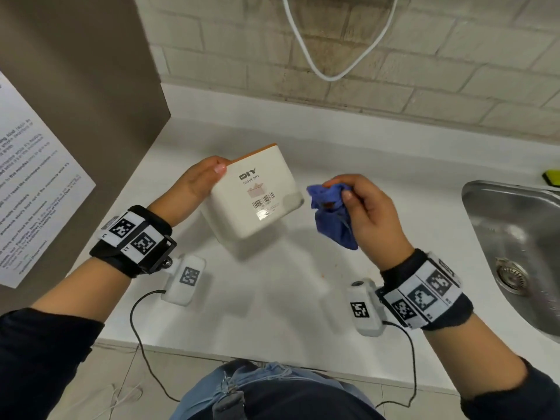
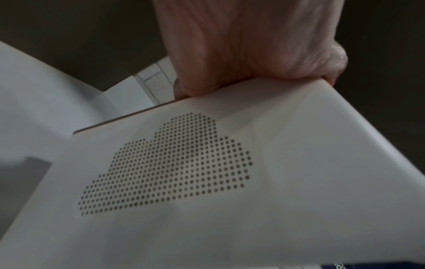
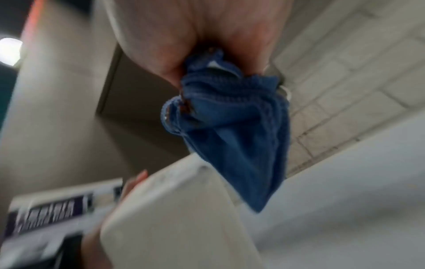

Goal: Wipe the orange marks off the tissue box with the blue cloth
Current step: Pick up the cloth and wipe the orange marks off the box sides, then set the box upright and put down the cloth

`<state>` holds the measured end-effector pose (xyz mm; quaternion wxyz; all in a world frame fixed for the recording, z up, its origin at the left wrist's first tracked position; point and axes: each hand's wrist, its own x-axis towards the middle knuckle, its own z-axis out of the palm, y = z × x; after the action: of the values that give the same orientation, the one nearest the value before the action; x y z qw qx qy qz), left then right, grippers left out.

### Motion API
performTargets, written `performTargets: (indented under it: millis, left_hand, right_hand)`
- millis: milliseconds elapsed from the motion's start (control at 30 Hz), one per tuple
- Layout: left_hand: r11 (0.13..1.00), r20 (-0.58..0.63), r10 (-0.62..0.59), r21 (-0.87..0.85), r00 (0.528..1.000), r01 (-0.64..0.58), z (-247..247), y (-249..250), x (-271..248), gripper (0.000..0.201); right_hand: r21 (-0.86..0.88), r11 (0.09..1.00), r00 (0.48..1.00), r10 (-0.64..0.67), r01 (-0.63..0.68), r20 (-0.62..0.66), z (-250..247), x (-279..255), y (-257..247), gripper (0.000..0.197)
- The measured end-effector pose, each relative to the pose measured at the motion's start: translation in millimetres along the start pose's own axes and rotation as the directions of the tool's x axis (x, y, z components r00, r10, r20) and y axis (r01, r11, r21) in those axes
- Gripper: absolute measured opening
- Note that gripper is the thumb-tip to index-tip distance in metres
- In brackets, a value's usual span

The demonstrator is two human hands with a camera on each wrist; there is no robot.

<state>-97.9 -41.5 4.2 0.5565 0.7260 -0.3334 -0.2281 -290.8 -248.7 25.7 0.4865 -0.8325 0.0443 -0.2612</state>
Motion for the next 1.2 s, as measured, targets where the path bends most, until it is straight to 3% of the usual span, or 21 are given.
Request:
performTargets:
  millis: [100, 200, 367, 533, 633, 800, 900, 967, 1033, 1133, 1200]
  left_hand:
    - [0.999, 0.049, -0.005, 0.052, 0.999, 0.002, 0.0, 2.1, -4.7, 0.035]
    - [0.986, 0.200, 0.022, 0.155, 0.980, -0.054, 3.4, 8.1, -13.7, 0.028]
    - [0.906, 0.438, 0.048, 0.359, 0.897, -0.223, 19.3, -1.3, -33.1, 0.061]
    - [0.818, 0.527, -0.042, 0.506, 0.849, -0.274, 18.1, -31.2, -40.0, 0.062]
    - [0.739, 0.532, -0.044, 0.587, 0.846, -0.331, 3.2, -46.1, -42.8, 0.066]
    - [0.610, 0.429, -0.151, 0.749, 0.890, -0.258, -21.0, -48.1, -52.8, 0.058]
    - [0.595, 0.131, -0.302, 0.800, 0.944, 0.079, -8.8, -34.2, -56.8, 0.042]
    - [0.558, -0.073, -0.358, 0.783, 0.931, 0.275, 16.2, -30.3, -56.2, 0.065]
    - [0.515, -0.216, -0.330, 0.774, 0.919, 0.368, 43.8, -34.3, -57.2, 0.093]
    - [0.554, -0.339, -0.205, 0.733, 0.918, 0.395, 65.4, -45.8, -57.9, 0.102]
    - [0.575, -0.365, -0.151, 0.724, 0.919, 0.382, 69.4, -52.0, -57.3, 0.104]
  right_hand:
    - [0.084, 0.995, 0.996, 0.067, -0.062, -0.063, -1.3, -0.1, -2.6, 0.026]
    - [0.080, 0.990, 0.986, 0.122, -0.114, -0.112, -1.4, -8.0, 5.4, 0.027]
    - [0.162, 0.953, 0.928, 0.289, -0.256, -0.234, 0.2, -33.1, 31.4, 0.031]
    - [0.211, 0.912, 0.872, 0.401, -0.351, -0.282, 3.2, -50.2, 48.7, 0.026]
    - [0.228, 0.906, 0.874, 0.409, -0.356, -0.262, 6.1, -55.8, 49.9, 0.028]
    - [0.239, 0.904, 0.891, 0.403, -0.353, -0.209, 16.1, -57.1, 47.0, 0.024]
    - [0.259, 0.901, 0.899, 0.399, -0.348, -0.181, 23.7, -57.7, 47.5, 0.023]
    - [0.256, 0.900, 0.902, 0.399, -0.352, -0.165, 29.4, -58.3, 49.4, 0.022]
    - [0.221, 0.898, 0.894, 0.419, -0.381, -0.161, 36.3, -58.4, 54.7, 0.020]
    - [0.210, 0.864, 0.845, 0.496, -0.457, -0.199, 43.0, -63.3, 64.5, 0.017]
    - [0.233, 0.828, 0.782, 0.559, -0.510, -0.275, 37.0, -69.5, 72.1, 0.016]
